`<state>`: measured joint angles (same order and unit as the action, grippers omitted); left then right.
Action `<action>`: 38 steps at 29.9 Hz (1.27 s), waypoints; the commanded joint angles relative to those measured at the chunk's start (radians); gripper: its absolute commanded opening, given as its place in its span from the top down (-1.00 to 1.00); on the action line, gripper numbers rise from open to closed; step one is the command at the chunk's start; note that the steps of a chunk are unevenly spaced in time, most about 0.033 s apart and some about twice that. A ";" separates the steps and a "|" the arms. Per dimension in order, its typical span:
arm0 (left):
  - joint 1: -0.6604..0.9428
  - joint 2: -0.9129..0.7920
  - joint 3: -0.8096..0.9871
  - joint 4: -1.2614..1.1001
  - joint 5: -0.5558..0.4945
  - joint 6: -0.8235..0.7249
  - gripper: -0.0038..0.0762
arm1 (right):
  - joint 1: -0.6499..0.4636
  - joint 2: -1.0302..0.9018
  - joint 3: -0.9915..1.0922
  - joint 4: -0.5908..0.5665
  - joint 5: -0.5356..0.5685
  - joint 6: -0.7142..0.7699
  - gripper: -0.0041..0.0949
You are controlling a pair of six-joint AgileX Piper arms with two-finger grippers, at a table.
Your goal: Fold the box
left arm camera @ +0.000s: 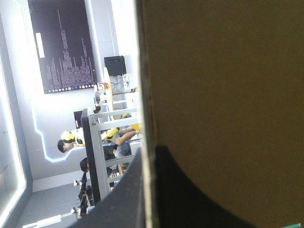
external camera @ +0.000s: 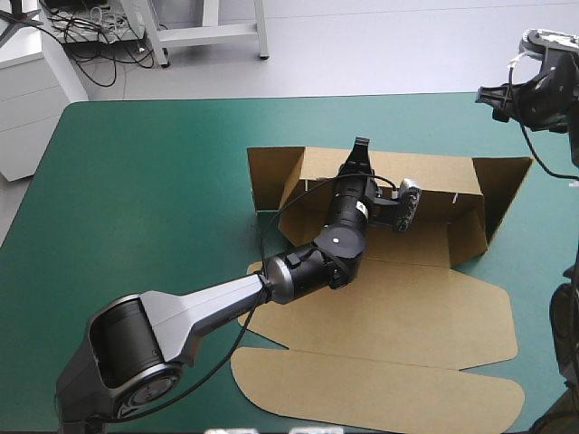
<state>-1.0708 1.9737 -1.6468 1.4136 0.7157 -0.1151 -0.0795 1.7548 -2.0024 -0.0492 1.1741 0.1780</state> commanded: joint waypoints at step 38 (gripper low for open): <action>-0.008 -0.060 -0.028 0.049 0.003 -0.039 0.93 | -0.101 0.041 0.047 0.166 0.080 -0.140 -0.24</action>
<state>-1.0708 1.9737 -1.6459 1.4136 0.7128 -0.1391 -0.1720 1.8703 -1.9425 0.1151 1.2454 0.0509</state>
